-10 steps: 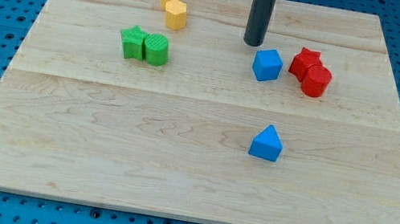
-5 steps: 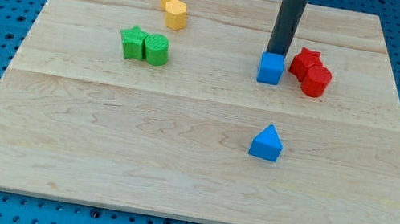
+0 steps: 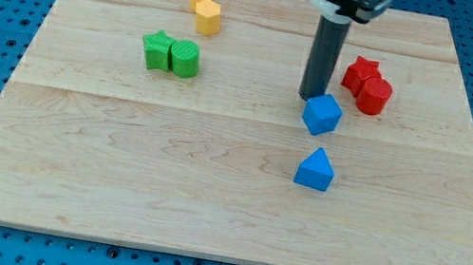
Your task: Push the blue cube to the top right side of the blue triangle
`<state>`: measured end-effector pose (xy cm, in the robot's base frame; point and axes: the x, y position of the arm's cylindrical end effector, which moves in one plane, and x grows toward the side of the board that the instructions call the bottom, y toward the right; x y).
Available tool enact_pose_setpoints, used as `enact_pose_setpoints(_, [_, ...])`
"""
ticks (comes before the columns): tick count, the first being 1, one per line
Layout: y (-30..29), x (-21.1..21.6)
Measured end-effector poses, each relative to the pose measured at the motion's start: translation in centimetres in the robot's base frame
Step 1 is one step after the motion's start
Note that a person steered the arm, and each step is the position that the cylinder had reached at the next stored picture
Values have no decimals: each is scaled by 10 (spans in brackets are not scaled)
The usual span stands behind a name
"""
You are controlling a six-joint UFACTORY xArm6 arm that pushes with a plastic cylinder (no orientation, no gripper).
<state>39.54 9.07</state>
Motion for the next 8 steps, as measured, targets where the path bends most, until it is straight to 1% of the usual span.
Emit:
enact_pose_setpoints(1, [12,3])
enact_pose_setpoints(2, [12,3])
enact_pose_setpoints(3, [10,33])
enact_pose_setpoints(4, [10,47])
enact_pose_setpoints(5, [10,47])
enact_pose_setpoints(6, [4,36])
enact_pose_setpoints(7, [-28,9])
enact_pose_setpoints(8, [-42,-7])
